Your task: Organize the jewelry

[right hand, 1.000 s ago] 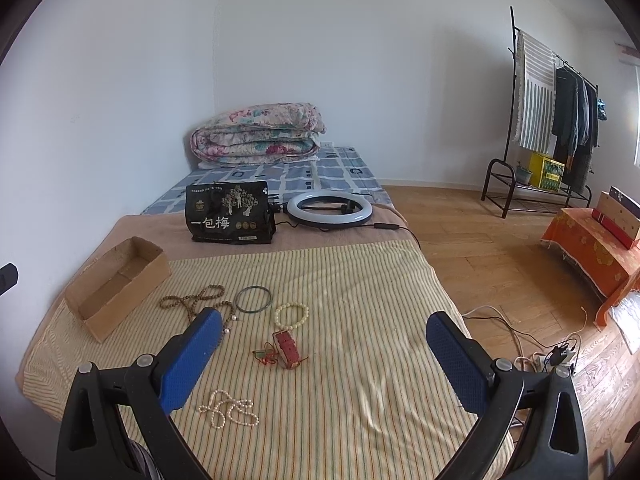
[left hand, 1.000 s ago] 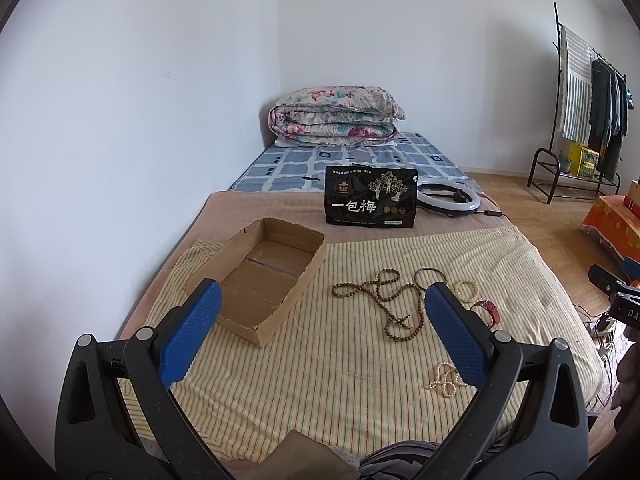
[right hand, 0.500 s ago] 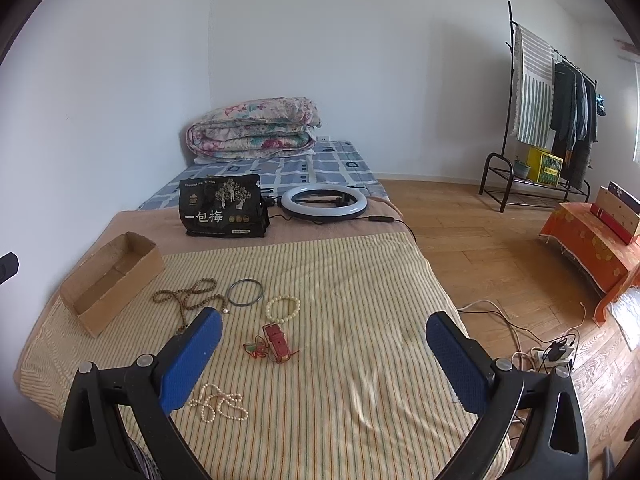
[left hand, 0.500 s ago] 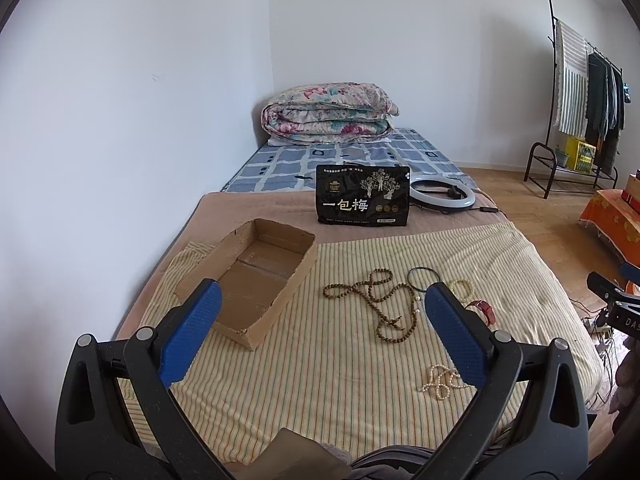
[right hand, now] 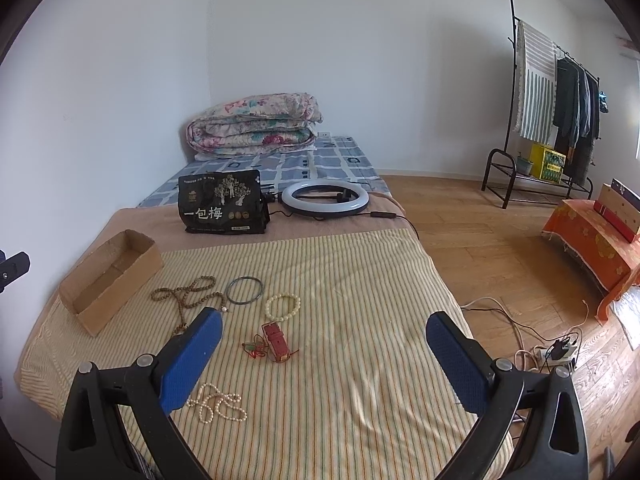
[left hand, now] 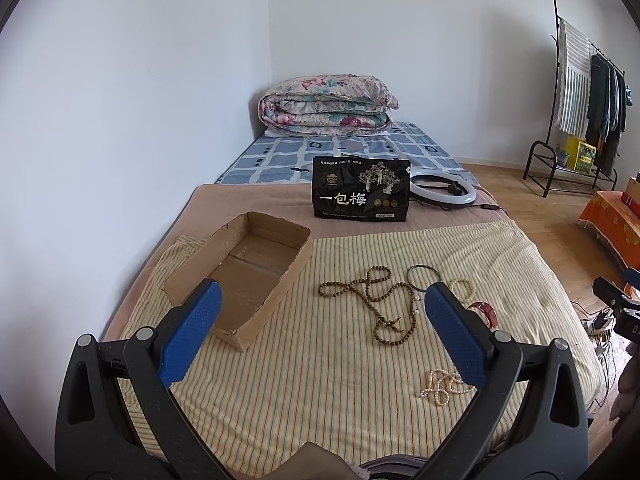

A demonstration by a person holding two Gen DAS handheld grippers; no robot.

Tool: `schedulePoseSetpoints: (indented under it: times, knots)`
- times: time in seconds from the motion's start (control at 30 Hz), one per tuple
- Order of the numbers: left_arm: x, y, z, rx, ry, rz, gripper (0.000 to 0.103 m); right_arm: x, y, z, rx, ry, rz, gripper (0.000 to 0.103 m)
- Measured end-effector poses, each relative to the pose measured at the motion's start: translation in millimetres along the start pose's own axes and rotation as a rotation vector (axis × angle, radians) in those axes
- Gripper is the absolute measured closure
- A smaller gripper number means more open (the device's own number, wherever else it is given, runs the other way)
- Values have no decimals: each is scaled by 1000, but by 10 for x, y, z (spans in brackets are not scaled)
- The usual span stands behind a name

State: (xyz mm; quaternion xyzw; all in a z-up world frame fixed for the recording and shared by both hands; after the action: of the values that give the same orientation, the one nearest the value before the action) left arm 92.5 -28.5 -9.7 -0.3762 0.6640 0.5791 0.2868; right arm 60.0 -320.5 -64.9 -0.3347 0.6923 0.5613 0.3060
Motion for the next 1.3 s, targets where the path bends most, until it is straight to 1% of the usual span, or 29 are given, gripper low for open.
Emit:
schedulePoseSetpoints:
  times: [0.2,0.37,0.53,0.57,0.63,0.7,0.77,0.87,0.93,1.03,1.1,1.17,1.23,1.3]
  knots:
    - [-27,-125,-3,15,-11,9,0,-39,-83,16,-12,3,8,0]
    - [10,-390,23,31,-30,56,0,-23,-243,66,-48,13,39,0]
    - [142,-782,13,71,-64,157,0,19,-476,121,-89,27,76,0]
    - [172,-870,11,74,-65,177,2,28,-531,132,-99,33,86,0]
    - [248,-1034,-23,91,-73,223,9,45,-645,160,-113,48,105,0]
    - [321,-1173,-68,95,-93,247,11,62,-762,192,-121,63,128,0]
    - [407,-1284,-140,108,-114,269,11,68,-874,249,-148,86,146,0]
    - [509,-1462,-250,132,-147,310,18,71,-1051,349,-160,144,176,1]
    - [555,-1574,-318,140,-172,325,18,73,-1162,387,-163,166,191,1]
    - [560,-1796,-413,156,-190,368,18,90,-1295,416,-175,166,211,2]
    - [524,-1971,-470,181,-189,395,18,105,-1351,437,-179,175,217,2]
    - [478,-2180,-518,167,-191,418,18,118,-1381,453,-178,185,222,2]
    - [449,-2377,-584,184,-204,442,18,141,-1414,465,-181,192,228,2]
    - [436,-2560,-627,185,-203,471,18,169,-1449,457,-180,193,237,2]
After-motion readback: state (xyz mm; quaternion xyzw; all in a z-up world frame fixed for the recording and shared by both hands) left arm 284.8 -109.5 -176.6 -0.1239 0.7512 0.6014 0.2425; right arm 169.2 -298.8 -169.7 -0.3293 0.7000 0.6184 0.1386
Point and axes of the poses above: each gripper's, at about its wrist camera, not at the fingertips, and y roughly against the way its jaws point, z to its left, x to its underside, the point moved 4 cm from there along -y, roughly the way its jaws point, and after that the axes turned 12 degrees about y, right-handed, at the moved point
